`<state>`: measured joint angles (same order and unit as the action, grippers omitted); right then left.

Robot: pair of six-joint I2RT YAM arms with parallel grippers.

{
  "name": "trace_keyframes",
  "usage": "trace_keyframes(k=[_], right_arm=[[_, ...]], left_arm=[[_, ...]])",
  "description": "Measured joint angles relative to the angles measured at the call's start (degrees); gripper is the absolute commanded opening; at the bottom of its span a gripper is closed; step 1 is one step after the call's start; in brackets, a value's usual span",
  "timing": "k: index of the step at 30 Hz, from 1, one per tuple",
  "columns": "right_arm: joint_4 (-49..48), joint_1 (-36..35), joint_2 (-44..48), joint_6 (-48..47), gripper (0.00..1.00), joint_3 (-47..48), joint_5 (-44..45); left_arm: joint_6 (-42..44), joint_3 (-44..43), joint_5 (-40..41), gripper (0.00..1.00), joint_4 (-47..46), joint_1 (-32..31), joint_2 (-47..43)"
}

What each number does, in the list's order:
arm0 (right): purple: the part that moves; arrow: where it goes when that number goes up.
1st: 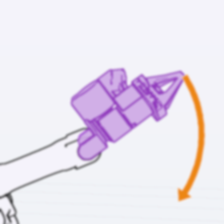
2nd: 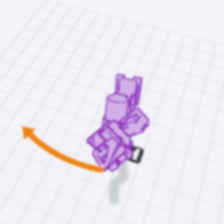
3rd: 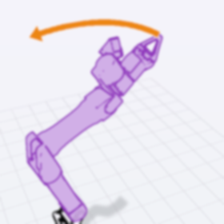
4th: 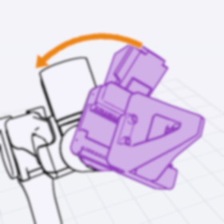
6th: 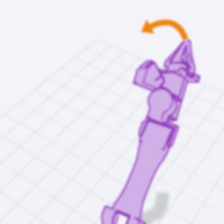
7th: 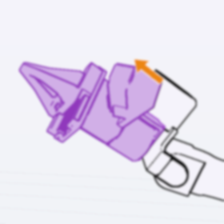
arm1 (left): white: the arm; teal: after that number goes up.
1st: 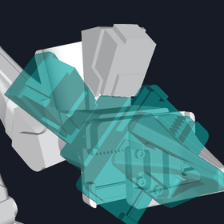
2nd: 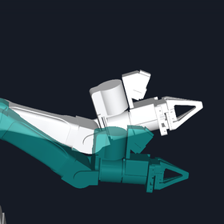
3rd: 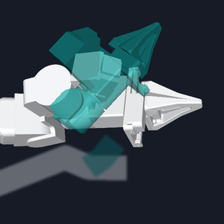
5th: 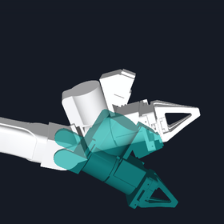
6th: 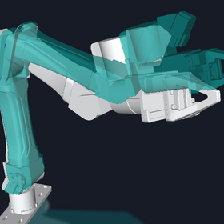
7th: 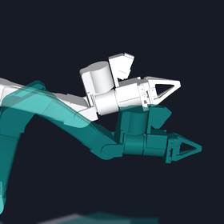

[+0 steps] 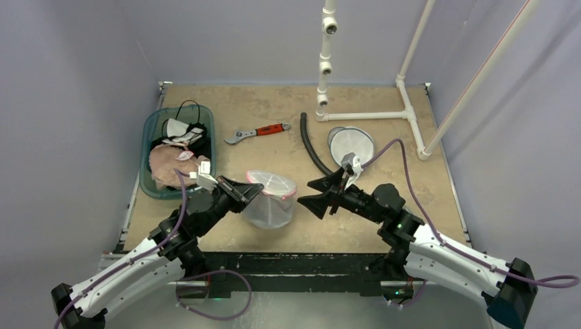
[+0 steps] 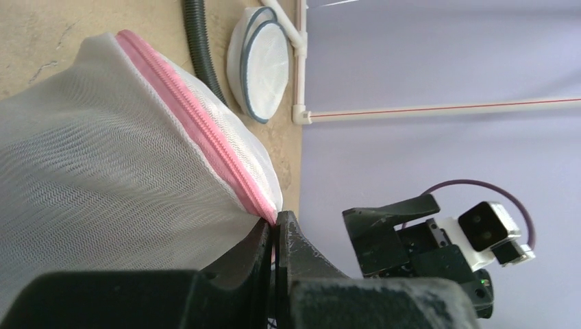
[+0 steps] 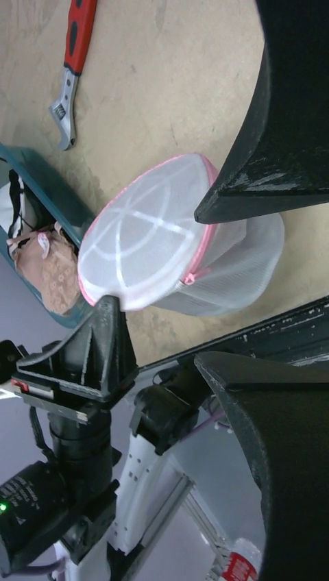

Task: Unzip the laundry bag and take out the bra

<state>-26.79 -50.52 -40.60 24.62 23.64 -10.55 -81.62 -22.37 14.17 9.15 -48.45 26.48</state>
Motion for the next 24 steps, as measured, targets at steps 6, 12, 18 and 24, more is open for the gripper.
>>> trace_keyframes(k=[6, 12, 18, 24], right_arm=[[-3.3, -0.22, -0.55, 2.1, 0.62, -0.7, -3.34], [-7.28, -0.22, -3.39, 6.14, 0.66, -1.14, -4.07], [-12.72, -0.22, -6.54, 13.25, 0.65, -2.05, -2.6], [-17.77, -0.22, -10.47, 17.51, 0.61, -2.05, -2.62]], left_arm=[[-0.28, -3.87, 1.25, 0.0, -1.2, 0.0, 2.21], [-0.22, -7.89, 1.7, 0.0, -2.29, 0.0, 4.31], [0.24, -9.81, 1.75, 0.0, -2.43, 0.0, 5.2], [0.39, -10.49, 1.68, 0.0, -2.51, 0.0, 5.88]])
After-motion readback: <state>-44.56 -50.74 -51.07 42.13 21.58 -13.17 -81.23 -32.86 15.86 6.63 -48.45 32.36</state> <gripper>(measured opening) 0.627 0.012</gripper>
